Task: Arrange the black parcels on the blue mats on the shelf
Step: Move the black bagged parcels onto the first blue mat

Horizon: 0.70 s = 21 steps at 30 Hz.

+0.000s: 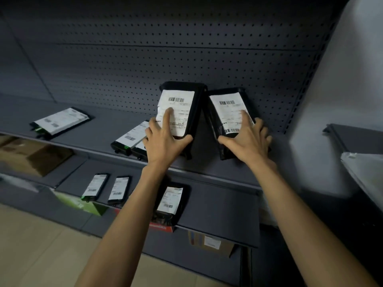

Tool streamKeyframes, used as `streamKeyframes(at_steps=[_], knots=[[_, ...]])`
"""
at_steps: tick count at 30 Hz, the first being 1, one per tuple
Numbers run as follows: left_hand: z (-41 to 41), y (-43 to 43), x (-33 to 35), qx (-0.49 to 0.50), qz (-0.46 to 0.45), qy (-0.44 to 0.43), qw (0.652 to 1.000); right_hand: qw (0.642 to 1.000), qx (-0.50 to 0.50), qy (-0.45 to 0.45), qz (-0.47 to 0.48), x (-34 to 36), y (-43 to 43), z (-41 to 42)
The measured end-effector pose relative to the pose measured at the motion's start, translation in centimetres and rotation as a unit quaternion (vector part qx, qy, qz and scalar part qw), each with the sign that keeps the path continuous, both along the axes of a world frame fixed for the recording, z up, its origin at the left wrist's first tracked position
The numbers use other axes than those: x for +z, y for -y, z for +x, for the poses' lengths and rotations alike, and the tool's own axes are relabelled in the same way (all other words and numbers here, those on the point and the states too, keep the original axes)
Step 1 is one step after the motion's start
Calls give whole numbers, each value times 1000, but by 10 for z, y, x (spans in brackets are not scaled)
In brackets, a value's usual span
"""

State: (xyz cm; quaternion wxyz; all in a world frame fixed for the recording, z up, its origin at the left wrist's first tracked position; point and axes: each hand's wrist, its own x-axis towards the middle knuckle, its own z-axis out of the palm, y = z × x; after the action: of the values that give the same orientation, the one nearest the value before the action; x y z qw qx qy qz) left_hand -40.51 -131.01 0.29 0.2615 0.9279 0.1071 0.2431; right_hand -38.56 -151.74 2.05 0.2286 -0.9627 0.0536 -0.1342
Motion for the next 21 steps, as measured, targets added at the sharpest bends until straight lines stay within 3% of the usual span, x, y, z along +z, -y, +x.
streamKeyframes(at_steps=[10, 21], knots=[[-51, -170, 22, 174, -16, 89, 981, 981, 183, 64, 17, 33, -186, 21], [-143, -427, 19, 354, -10, 104, 929, 922, 377, 78, 43, 44, -478, -9]])
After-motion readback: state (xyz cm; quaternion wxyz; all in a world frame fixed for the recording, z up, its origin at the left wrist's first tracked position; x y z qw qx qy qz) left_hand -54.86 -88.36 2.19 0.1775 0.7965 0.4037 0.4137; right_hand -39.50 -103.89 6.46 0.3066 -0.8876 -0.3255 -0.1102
